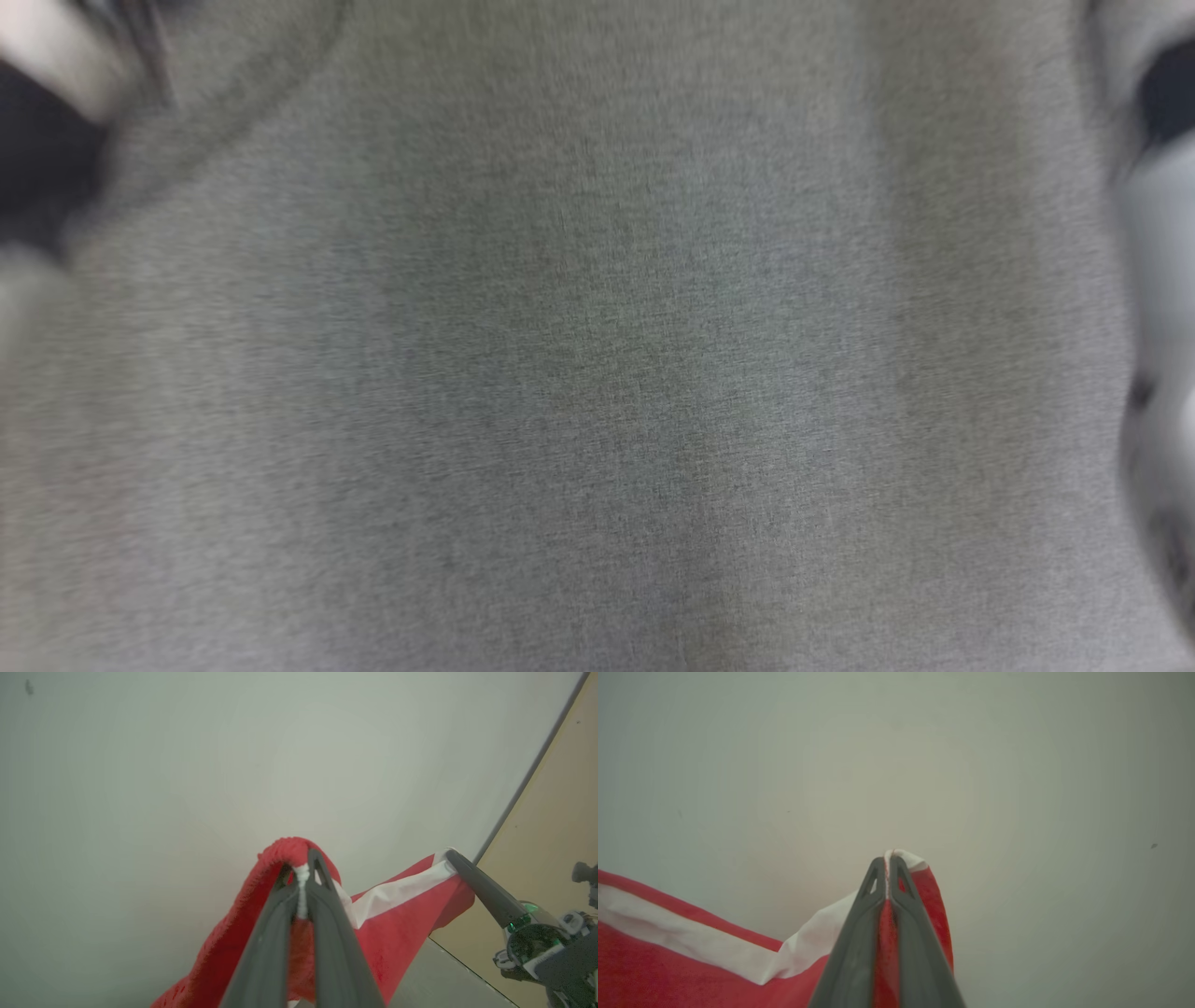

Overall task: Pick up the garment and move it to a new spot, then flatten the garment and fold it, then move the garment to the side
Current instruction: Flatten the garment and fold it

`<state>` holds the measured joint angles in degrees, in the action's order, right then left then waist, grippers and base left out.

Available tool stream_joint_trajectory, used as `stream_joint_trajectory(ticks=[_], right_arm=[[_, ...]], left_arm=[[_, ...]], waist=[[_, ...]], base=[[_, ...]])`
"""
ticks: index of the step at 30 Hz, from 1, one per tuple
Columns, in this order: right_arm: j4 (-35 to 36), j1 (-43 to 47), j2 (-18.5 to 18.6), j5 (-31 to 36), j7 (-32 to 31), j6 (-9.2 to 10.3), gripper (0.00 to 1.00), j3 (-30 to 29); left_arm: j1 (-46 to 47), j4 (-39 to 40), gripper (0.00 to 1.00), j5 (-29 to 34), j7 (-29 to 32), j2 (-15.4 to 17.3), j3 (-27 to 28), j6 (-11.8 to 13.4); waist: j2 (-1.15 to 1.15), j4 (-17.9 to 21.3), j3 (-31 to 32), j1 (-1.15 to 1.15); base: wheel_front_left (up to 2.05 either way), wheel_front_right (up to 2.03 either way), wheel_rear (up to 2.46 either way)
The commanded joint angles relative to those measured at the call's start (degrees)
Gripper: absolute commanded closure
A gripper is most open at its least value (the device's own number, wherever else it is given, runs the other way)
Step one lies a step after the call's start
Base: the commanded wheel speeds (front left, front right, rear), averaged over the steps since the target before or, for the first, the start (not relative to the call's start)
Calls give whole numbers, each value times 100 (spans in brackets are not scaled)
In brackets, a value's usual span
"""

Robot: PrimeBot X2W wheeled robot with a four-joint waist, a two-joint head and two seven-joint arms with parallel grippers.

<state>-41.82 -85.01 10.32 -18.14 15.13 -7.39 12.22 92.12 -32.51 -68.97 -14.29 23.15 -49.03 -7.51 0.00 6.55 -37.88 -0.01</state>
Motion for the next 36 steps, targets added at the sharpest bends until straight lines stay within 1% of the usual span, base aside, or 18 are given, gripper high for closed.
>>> stream_joint_trajectory(ticks=[1,4,5,6,9,12,13,14,16,17,19,20,21,23,25,26,31,36], right_arm=[[267,598,125,-113,2,-21,100,188],[890,1649,296,-444,2,-21,100,411],[1075,2000,387,-516,1,-21,100,471],[1357,2317,522,-553,4,-20,100,395],[1877,3530,675,-634,1,-19,100,306],[2325,4525,754,-717,3,-17,100,69],[2325,4525,754,-717,3,-17,100,69],[2447,4817,786,-665,2,-17,100,22],[2655,5411,710,-711,2,-16,100,-176],[2735,5681,677,-661,2,-16,100,-239],[2909,6168,627,-531,2,-16,100,-389],[2961,6418,567,-510,3,-16,100,-505],[2995,6676,502,-531,2,-16,100,-639],[3055,7098,448,-368,2,-16,100,-765],[3077,7517,295,-357,2,-16,100,-844],[3091,7714,255,-350,3,-16,100,-902],[3144,8545,110,-192,3,-16,100,-1018],[3076,9020,-10,-125,3,-16,100,-1058]], left_arm=[[-581,215,100,-110,-67,13,72,4],[-1509,721,100,49,-92,40,226,4],[-1847,884,100,75,-91,-5,389,5],[-2242,1083,100,93,-90,-102,504,4],[-3375,1550,100,347,-89,-264,805,12],[-4418,1871,100,628,-91,-401,1045,23],[-4418,1871,100,628,-91,-401,1045,23],[-4754,1946,100,707,-91,-439,1106,30],[-5345,2009,100,908,-90,-455,1169,31],[-5561,2020,100,1129,-90,-382,1130,29],[-6079,2060,100,1207,-91,-470,1072,14],[-6262,2093,100,1340,-92,-444,1065,7],[-6440,2097,100,1494,-92,-411,1144,10],[-6941,2132,100,1512,-91,-569,1380,8],[-7292,2112,100,1971,-92,-491,1300,4],[-7453,2099,100,2061,-92,-505,1312,4],[-8298,2209,100,2525,-91,-634,1634,2],[-8918,2255,100,2904,-92,-777,1930,8]], waist=[[0,-174,578,1],[0,-269,884,1],[0,-307,990,1],[0,-370,1092,1],[0,-457,1406,1],[0,-484,1676,1],[0,-484,1676,1],[0,-475,1742,1],[0,-468,1882,1],[0,-451,1952,1],[0,-450,2088,1],[0,-441,2136,1],[0,-447,2205,1],[0,-442,2339,1],[0,-435,2457,1],[0,-443,2526,1],[0,-446,2797,1],[0,-440,2941,1]], base=[[0,0,0],[0,0,0],[0,0,0],[0,0,0],[0,0,0],[0,0,0],[0,0,0],[0,0,0],[0,0,0],[0,0,0],[0,0,0],[0,0,0],[0,0,0],[0,0,0],[0,0,0],[0,0,0],[0,0,0],[0,0,0]])
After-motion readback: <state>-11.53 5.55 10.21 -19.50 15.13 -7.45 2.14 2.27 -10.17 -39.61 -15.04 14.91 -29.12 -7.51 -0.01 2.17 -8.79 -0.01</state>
